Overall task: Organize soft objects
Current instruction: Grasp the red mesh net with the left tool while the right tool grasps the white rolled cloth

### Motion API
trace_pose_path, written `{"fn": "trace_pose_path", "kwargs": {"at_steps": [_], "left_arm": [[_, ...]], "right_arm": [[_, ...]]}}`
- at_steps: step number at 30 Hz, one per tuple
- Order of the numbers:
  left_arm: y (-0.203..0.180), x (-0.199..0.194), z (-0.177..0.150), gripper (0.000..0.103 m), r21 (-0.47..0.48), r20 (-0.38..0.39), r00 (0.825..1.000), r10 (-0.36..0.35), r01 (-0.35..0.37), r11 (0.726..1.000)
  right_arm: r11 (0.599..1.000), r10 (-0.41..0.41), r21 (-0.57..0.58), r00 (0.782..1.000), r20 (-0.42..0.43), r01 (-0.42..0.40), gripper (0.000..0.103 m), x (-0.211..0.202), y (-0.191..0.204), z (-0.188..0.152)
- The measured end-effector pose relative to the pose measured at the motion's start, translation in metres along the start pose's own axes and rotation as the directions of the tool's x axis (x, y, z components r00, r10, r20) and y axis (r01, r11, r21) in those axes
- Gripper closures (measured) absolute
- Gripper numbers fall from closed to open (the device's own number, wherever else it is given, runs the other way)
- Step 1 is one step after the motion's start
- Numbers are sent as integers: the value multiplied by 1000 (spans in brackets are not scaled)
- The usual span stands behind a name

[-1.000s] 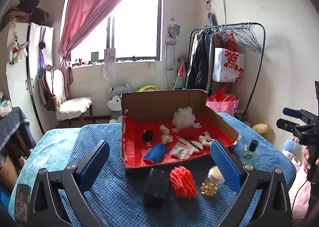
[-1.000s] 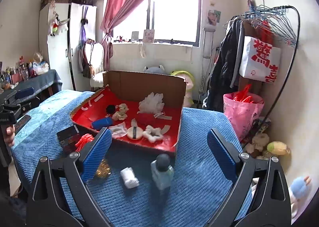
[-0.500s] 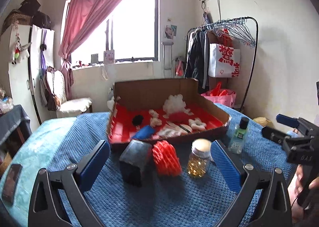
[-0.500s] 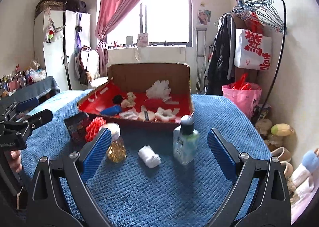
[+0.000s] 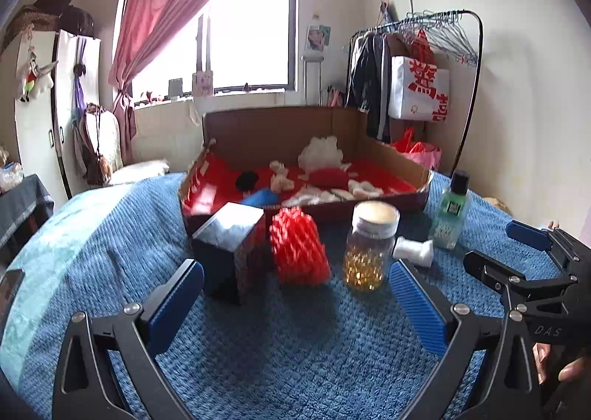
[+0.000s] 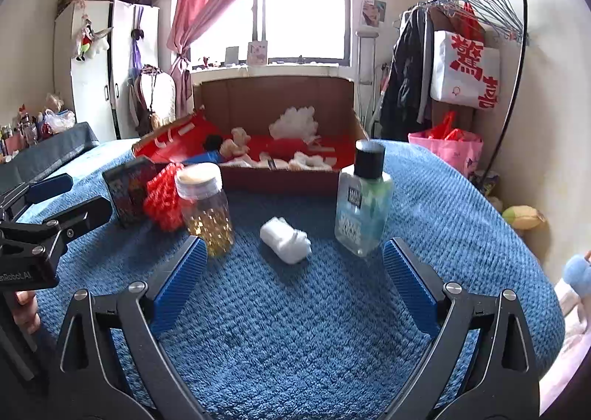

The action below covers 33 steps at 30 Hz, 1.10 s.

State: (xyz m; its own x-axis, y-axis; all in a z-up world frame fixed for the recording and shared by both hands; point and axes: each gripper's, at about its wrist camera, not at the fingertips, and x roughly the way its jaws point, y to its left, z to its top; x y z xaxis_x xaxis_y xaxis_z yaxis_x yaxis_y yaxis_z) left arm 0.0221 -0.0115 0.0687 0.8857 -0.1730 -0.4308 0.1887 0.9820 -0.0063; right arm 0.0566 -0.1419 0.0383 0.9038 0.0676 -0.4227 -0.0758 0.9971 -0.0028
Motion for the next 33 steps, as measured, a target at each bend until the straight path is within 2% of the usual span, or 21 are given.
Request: {"fn": "trace_pose_path", "kwargs": {"at_steps": [11, 18, 25, 31, 33], "left_arm": [[-1, 20, -20, 0, -4, -93, 996, 14, -14, 1000], [-1, 26, -20, 0, -11, -129, 992, 1, -3, 1000], [5, 31, -11, 0, -32, -170, 984, -48, 43, 999], [6, 36, 2, 1, -13, -177, 981, -85, 84, 996], [4, 39, 6, 5, -4, -183, 978, -102, 103, 995]], "right_arm": [[1000, 16, 14, 995, -97, -15, 5, 22, 4, -25], [1000, 21, 10, 993, -116, -20, 5, 27, 4, -27], [995, 96, -3, 981, -168, -97, 5, 36, 1, -17], [983, 161, -44, 958, -238, -176, 5, 52, -2, -4], [976, 192, -53, 947, -259, -212, 5, 58, -3, 1]]}}
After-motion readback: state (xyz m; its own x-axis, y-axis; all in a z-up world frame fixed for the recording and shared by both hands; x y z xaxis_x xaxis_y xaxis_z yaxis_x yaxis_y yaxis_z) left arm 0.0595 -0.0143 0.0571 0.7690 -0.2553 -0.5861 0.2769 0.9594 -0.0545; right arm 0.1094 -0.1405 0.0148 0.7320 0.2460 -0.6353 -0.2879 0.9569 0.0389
